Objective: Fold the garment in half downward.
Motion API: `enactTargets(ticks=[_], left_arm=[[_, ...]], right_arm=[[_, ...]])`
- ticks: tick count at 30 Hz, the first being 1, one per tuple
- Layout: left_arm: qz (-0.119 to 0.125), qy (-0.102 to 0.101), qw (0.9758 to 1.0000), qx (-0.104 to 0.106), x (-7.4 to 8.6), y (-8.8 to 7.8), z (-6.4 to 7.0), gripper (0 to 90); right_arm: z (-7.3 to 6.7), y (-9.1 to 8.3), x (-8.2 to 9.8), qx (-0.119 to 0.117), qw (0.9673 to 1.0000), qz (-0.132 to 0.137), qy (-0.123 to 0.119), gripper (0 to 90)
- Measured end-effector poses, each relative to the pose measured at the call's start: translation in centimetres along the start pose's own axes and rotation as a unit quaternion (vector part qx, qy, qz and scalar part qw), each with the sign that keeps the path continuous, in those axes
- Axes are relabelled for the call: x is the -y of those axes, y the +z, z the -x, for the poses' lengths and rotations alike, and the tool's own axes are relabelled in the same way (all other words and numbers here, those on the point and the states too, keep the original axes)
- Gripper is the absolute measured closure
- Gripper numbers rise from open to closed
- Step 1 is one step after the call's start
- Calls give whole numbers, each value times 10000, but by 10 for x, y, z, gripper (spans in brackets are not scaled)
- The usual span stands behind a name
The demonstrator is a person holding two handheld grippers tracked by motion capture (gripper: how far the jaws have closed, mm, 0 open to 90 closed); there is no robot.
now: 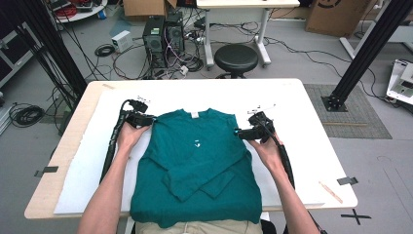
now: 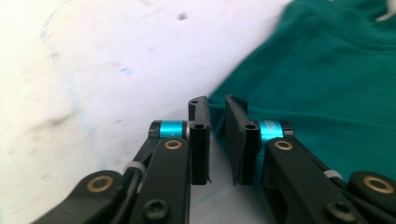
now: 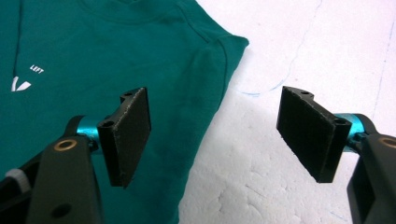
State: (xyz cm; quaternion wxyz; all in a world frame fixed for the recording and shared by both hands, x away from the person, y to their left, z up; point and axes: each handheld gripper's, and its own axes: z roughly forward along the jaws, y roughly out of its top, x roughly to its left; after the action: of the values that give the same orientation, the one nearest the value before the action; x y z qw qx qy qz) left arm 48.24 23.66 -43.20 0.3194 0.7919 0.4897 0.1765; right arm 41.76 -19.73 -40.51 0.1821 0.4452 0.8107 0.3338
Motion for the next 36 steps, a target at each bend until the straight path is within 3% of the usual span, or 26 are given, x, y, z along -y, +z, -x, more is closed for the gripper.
enactTargets(ticks=[2,3,4,5,8,12,17,22,27,32,36], left_arm=[[167,-243,9994,190,0,-3,-4,703],[236,-353,9983,407,1,-3,-5,631],[251,-344,9974,582,1,-3,-5,596],[228,-289,9974,617,1,-2,-3,560],[39,-61,9988,477,2,6,3,461],[2,340,9990,278,1,8,11,436],[41,482,9980,406,1,7,15,554],[125,155,9983,550,3,7,6,672],[177,187,9969,740,5,7,5,807],[244,66,9956,907,7,9,1,829],[234,98,9960,862,6,9,2,827]], right_arm=[[2,0,0,-25,10000,33,22,265],[2,-1,0,-34,10000,24,56,265],[2,-1,0,-42,10000,39,68,265],[3,0,-1,-59,10000,53,39,265],[2,3,-2,-110,9999,20,86,265],[2,7,-3,-109,9999,-14,97,265],[5,10,-3,-11,9998,-18,187,260],[9,15,-4,-59,9997,-49,251,260],[16,28,-7,-196,9991,-142,360,258],[20,42,-14,-283,9986,-255,357,258],[16,51,-27,-202,9994,-276,98,262]])
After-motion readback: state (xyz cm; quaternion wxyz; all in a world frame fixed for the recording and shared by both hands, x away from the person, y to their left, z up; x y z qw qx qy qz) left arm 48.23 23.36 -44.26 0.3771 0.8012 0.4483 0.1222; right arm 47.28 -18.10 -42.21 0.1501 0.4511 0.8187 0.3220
